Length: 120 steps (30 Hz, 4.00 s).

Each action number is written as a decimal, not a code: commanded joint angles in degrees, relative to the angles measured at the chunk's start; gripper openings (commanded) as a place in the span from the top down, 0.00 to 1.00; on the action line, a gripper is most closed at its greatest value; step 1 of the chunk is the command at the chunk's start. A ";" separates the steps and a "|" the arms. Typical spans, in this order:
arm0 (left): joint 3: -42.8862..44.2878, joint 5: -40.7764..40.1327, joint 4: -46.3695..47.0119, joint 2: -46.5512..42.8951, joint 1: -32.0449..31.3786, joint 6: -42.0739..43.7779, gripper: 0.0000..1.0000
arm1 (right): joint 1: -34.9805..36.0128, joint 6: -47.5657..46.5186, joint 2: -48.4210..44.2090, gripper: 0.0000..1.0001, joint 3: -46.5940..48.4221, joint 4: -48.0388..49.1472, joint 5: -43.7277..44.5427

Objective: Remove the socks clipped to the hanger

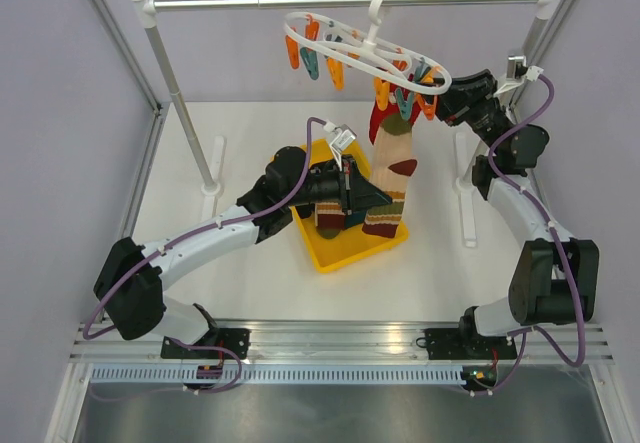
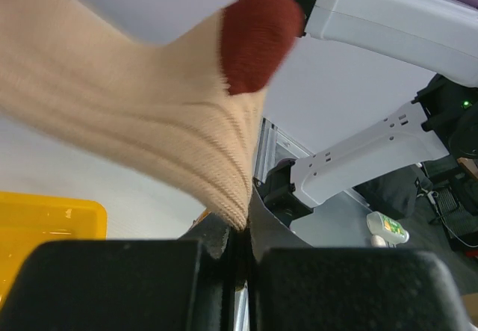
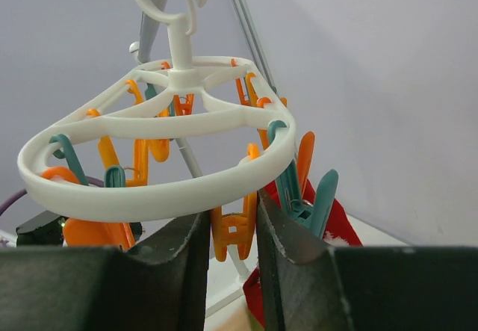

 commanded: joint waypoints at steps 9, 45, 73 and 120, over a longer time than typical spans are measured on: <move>-0.76 -7.80 -3.01 -1.81 0.48 1.70 0.98 | 0.10 -5.64 -8.00 0.97 -1.76 -5.16 2.45; -6.04 -34.47 10.68 0.82 -1.18 18.22 0.29 | 10.12 -36.76 -26.55 0.98 4.74 -59.84 14.05; 14.26 -37.98 14.38 18.57 -6.63 16.39 0.39 | 10.38 -37.11 -26.02 0.99 6.15 -62.21 15.02; 1.62 -22.34 7.53 -0.49 -1.80 7.34 0.98 | 10.29 -45.37 -35.34 0.30 0.18 -72.68 21.11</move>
